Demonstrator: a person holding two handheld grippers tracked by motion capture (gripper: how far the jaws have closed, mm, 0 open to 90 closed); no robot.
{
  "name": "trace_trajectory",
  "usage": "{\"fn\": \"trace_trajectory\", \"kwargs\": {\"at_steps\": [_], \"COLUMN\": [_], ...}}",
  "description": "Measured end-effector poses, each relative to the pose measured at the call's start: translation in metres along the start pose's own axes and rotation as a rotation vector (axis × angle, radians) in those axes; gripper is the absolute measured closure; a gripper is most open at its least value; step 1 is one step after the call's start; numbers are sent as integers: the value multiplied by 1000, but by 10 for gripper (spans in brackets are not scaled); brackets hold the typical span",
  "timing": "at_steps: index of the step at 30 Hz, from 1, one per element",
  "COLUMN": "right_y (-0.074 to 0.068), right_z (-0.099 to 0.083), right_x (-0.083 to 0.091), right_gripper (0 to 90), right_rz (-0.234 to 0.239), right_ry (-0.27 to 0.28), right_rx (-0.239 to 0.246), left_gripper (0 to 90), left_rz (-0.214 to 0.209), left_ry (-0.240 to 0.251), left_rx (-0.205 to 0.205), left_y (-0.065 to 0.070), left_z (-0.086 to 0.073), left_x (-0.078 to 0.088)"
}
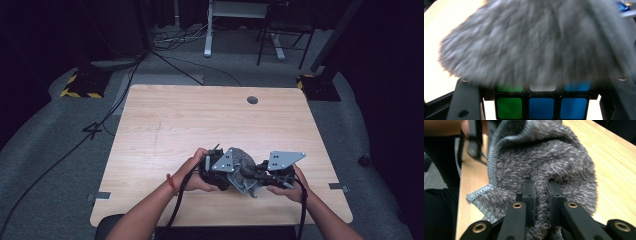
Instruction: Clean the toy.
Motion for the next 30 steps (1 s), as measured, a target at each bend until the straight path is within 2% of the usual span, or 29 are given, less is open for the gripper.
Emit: {"fn": "trace_trajectory", "kwargs": {"at_steps": [2,3,4,8,11,13,14,15,19,20,22,25,27,30], "right_y": [-3,-5,-7,-4,6,16,19,23,28,27,23,21,21,21], "right_z": [4,6,9,9,5,-2,-5,-9,-19,-19,-18,-19,-18,-16], "right_x": [1,1,2,-3,-2,-2,-1,-2,-7,-8,-10,-11,-8,-6], "right_gripper": [799,798,798,799,798,798,798,798,797,797,797,798,798,799], "right_rz": [0,0,-2,-31,-68,-94,-90,-84,-62,-48,-8,8,34,37], "right_ry": [14,21,29,16,3,-19,-23,-36,-65,-63,-52,-50,-30,-12], "right_rx": [14,20,29,39,10,-28,-41,-64,-97,-102,-102,-94,-112,-112], "left_gripper": [333,333,334,334,334,334,334,334,334,334,333,332,330,327], "left_rz": [4,-11,-10,-16,-17,-14,-14,-7,-1,-5,-9,-24,-30,-31], "left_ry": [-11,-22,-26,-22,8,51,77,87,122,126,127,146,150,145], "left_rx": [2,-5,-16,-12,1,23,36,34,37,44,28,34,35,37], "left_y": [3,5,6,8,5,2,0,-2,-2,-1,0,1,0,0], "left_z": [0,0,1,2,1,2,2,2,5,5,6,5,4,4], "left_x": [-5,-9,-10,-11,-5,2,5,6,10,9,8,9,9,8]}}
Point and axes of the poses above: each handheld gripper's, and its own axes: x roughly backward along the jaws, z roughly out of its top, y roughly to its right, the point moved 5 cm from there along -x, roughly forward along the jaws, and after that the axes turned 14 degrees about -x, right-handed, at the moved point
